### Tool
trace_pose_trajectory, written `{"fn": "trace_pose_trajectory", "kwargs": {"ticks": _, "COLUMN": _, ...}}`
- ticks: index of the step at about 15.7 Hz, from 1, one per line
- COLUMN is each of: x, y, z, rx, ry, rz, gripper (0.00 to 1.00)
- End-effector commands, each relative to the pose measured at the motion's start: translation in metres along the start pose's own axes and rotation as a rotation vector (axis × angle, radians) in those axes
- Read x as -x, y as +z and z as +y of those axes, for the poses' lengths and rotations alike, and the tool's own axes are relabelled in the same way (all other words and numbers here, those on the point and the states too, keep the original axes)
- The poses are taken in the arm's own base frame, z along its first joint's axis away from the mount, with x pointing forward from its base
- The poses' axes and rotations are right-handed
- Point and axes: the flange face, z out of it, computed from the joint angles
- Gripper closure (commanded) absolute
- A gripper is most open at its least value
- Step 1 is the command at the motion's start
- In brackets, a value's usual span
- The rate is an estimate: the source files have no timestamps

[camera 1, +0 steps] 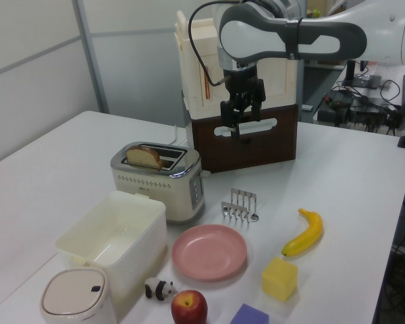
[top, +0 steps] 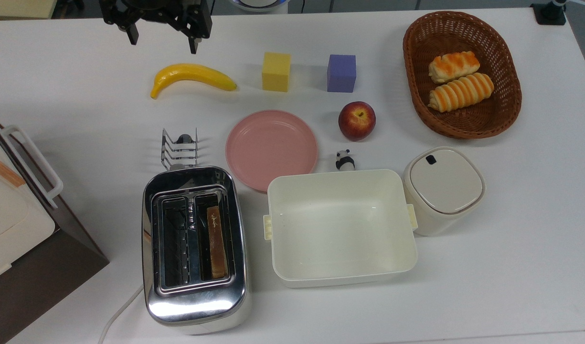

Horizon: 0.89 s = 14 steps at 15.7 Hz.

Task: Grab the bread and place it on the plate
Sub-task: 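Move the open gripper from rest toward the silver toaster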

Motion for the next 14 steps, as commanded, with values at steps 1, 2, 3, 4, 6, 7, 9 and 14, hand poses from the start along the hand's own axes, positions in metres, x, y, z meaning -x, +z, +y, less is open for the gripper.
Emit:
{"fn": "trace_pose_trajectory", "kwargs": {"ticks": 1, "x": -0.004, "y": -0.011, "z": -0.001, "rx": -0.015, "ry": -0.026, "rz": 0.088, "gripper": 0.00}}
{"fn": "trace_pose_trajectory", "kwargs": {"ticks": 2, "x": -0.004, "y": -0.011, "z": -0.001, "rx": -0.014, "ry": -0.033, "rz": 0.089, "gripper": 0.00}}
{"fn": "trace_pose_trajectory", "kwargs": {"ticks": 3, "x": -0.004, "y": -0.011, "z": -0.001, "rx": -0.014, "ry": -0.033, "rz": 0.087, "gripper": 0.00}}
{"fn": "trace_pose_trajectory", "kwargs": {"ticks": 4, "x": -0.004, "y": -0.011, "z": -0.001, "rx": -0.015, "ry": -0.027, "rz": 0.087, "gripper": 0.00}}
{"fn": "trace_pose_trajectory", "kwargs": {"ticks": 6, "x": -0.004, "y": -0.011, "z": -0.001, "rx": -0.015, "ry": -0.029, "rz": 0.087, "gripper": 0.00}}
{"fn": "trace_pose_trajectory", "kwargs": {"ticks": 7, "x": -0.004, "y": -0.011, "z": -0.001, "rx": -0.015, "ry": -0.029, "rz": 0.087, "gripper": 0.00}}
{"fn": "trace_pose_trajectory", "kwargs": {"ticks": 9, "x": -0.004, "y": -0.010, "z": -0.002, "rx": -0.015, "ry": -0.029, "rz": 0.089, "gripper": 0.00}}
{"fn": "trace_pose_trajectory", "kwargs": {"ticks": 14, "x": -0.014, "y": -0.012, "z": -0.008, "rx": -0.023, "ry": -0.042, "rz": 0.152, "gripper": 0.00}}
